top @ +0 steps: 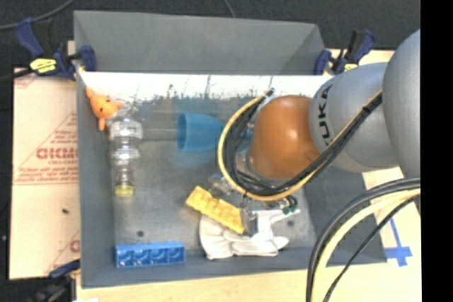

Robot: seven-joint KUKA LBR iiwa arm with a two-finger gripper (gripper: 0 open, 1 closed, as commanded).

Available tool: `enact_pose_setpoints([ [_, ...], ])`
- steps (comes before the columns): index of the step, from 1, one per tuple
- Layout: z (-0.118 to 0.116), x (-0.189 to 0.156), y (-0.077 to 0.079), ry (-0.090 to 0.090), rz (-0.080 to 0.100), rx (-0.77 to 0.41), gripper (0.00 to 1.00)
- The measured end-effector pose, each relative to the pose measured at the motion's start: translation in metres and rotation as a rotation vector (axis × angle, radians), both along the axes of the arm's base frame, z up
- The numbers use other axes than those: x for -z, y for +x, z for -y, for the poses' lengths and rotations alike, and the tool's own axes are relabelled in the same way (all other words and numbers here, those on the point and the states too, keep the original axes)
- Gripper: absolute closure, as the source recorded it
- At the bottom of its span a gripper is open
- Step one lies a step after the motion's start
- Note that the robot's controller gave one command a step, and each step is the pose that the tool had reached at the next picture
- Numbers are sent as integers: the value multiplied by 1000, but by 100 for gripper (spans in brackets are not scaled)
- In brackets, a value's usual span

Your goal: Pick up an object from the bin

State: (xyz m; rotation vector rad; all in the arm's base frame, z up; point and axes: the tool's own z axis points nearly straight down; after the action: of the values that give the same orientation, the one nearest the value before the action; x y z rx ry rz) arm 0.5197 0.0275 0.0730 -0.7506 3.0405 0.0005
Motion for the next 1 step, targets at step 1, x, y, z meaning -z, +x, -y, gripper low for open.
enact_pose_setpoints([
  [1, 0, 0, 0, 0, 0, 0, 100],
])
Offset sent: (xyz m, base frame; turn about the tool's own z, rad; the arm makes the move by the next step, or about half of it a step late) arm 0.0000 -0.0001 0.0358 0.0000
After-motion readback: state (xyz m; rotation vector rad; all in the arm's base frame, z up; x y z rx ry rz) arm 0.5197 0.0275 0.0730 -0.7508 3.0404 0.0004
